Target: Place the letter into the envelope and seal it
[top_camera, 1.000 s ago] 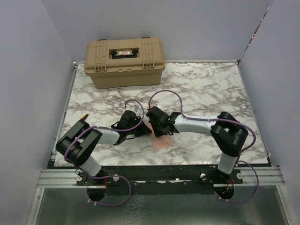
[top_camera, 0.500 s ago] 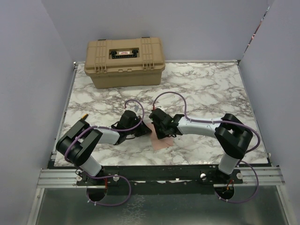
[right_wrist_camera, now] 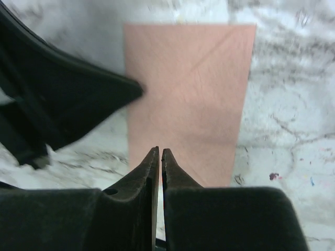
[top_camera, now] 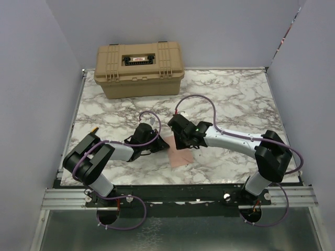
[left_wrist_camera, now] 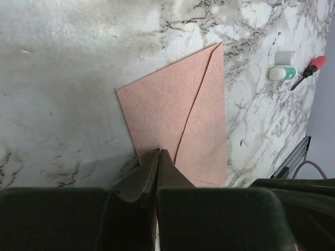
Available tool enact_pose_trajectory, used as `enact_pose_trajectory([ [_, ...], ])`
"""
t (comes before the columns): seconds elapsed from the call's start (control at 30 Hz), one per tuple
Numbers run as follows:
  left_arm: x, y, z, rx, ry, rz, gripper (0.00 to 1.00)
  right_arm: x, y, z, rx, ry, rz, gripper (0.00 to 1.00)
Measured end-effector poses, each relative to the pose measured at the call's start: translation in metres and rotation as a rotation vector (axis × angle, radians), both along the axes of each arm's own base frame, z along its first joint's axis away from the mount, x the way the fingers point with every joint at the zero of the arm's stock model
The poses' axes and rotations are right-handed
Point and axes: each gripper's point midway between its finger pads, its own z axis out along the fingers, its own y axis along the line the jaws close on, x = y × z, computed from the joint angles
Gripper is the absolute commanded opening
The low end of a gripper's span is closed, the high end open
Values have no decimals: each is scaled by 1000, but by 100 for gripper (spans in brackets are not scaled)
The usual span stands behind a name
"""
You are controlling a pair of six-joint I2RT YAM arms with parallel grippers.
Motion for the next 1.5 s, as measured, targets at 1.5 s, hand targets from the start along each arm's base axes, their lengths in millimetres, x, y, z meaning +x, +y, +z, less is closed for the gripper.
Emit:
enact_pose_trajectory([
  [1.5,-28,-28,-1,-49,22,-112,0,32,15,-47,-26,-7,-158,5],
])
